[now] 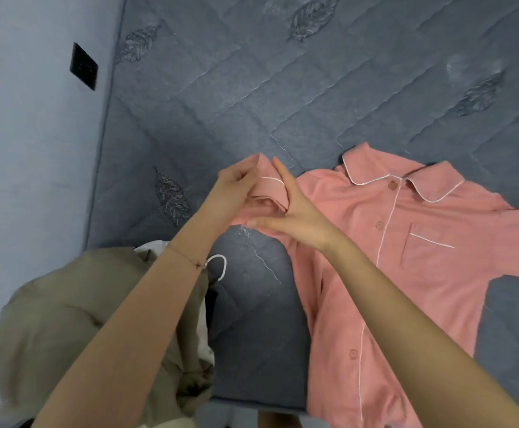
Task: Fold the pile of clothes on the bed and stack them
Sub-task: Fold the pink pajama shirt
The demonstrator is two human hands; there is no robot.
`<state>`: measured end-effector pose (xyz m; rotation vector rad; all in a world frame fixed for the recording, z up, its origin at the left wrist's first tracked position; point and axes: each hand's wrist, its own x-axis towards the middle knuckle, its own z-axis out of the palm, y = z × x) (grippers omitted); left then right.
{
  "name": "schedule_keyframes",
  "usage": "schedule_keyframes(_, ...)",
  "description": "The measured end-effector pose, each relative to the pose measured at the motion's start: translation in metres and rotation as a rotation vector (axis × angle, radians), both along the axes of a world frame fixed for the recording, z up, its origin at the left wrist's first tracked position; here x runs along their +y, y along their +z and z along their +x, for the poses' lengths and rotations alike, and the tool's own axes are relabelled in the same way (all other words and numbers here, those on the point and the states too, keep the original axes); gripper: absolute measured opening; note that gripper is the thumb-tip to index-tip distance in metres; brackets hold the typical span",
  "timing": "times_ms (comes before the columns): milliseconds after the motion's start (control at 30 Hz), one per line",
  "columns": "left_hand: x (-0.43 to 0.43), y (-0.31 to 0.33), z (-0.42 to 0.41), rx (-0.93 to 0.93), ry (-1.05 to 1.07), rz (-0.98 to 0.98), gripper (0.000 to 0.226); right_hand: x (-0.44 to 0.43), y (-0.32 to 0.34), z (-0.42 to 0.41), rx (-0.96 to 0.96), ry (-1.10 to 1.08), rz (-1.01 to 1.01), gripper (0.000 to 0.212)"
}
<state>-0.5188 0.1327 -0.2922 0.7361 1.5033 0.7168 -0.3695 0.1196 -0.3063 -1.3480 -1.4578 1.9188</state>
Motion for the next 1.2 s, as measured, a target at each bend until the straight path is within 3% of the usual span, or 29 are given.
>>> schedule_keyframes(33,0.002,0.001,0.013,-0.038,0.014,-0.029,0.036,-0.002,-0.001,0.013,-0.039,-0.039,0.034,0.101)
schedule_keyframes(100,0.003,-0.002,0.039,-0.078,0.007,-0.043,0.039,-0.006,-0.005,0.04,-0.118,-0.197,0.095,0.067)
schedule_keyframes(167,0.0,-0.007,0.062,0.041,-0.074,0.067,0.031,-0.008,-0.012,0.068,-0.234,-0.366,0.098,0.021)
schedule_keyframes(233,-0.007,-0.014,0.084,0.132,-0.12,0.177,0.029,-0.01,-0.021,0.098,-0.306,-0.482,0.062,0.002)
schedule_keyframes(367,-0.02,-0.028,0.133,0.227,-0.234,0.213,0.039,-0.016,-0.035,0.165,-0.361,-0.627,-0.007,0.007)
schedule_keyframes(500,-0.037,-0.05,0.178,0.76,-0.672,0.413,0.052,-0.024,-0.045,0.233,-0.359,-0.732,-0.036,0.026)
schedule_keyframes(567,-0.047,-0.061,0.205,0.887,-0.793,0.393,0.057,-0.029,-0.049,0.264,-0.371,-0.777,-0.027,0.031)
schedule_keyframes(667,-0.063,-0.083,0.25,0.935,-0.852,0.284,0.061,-0.034,-0.053,0.308,-0.38,-0.84,-0.028,0.034)
schedule_keyframes(867,-0.08,-0.113,0.307,0.951,-0.864,0.255,0.06,-0.037,-0.066,0.379,-0.423,-0.876,-0.051,0.026)
schedule_keyframes(967,-0.084,-0.126,0.318,0.986,-0.864,0.219,0.06,-0.04,-0.073,0.396,-0.474,-0.771,-0.093,0.007)
schedule_keyframes(1067,-0.086,-0.133,0.323,1.038,-0.898,0.189,0.066,-0.048,-0.077,0.405,-0.465,-0.676,-0.074,0.051)
schedule_keyframes(1200,-0.082,-0.124,0.346,1.023,-0.866,0.232,0.064,-0.061,-0.083,0.421,-0.574,-0.597,-0.011,0.065)
